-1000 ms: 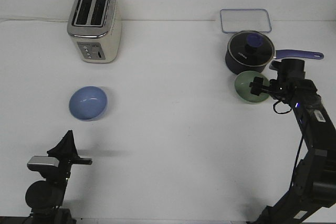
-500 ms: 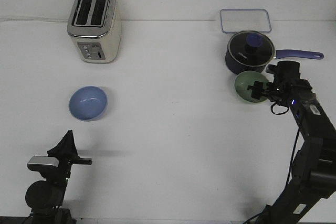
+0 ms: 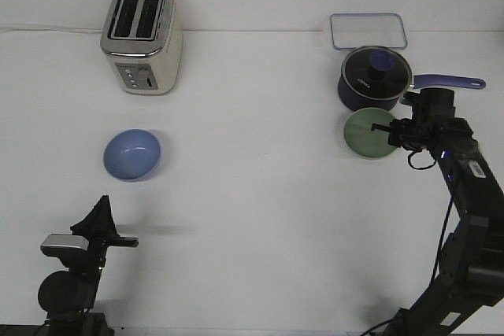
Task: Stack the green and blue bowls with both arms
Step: 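Close the right gripper on the green bowl rim and lift it, then carry the green bowl toward the robot and lower it onto the table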
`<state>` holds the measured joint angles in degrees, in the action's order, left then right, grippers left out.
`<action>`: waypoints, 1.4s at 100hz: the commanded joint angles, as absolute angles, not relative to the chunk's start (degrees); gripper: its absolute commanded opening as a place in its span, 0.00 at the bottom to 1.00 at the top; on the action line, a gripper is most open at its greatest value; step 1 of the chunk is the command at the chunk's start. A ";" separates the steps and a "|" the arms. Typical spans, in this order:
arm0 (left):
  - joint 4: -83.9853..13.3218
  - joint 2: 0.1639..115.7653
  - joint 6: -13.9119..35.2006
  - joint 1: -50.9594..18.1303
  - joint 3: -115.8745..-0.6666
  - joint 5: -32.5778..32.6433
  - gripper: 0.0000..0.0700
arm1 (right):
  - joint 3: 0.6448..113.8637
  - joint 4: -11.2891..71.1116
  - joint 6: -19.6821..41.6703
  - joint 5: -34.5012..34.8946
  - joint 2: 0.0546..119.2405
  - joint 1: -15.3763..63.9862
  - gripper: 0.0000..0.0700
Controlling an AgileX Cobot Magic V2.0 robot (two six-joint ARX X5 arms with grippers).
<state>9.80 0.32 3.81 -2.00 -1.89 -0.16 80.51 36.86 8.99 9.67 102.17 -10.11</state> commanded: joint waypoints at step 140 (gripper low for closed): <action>10.39 0.27 3.92 -1.89 -0.80 -0.21 0.02 | 62.92 36.10 16.75 13.08 86.85 36.86 0.00</action>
<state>9.80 0.32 3.81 -2.00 -1.89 -0.16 62.41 36.86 16.40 13.15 84.73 35.83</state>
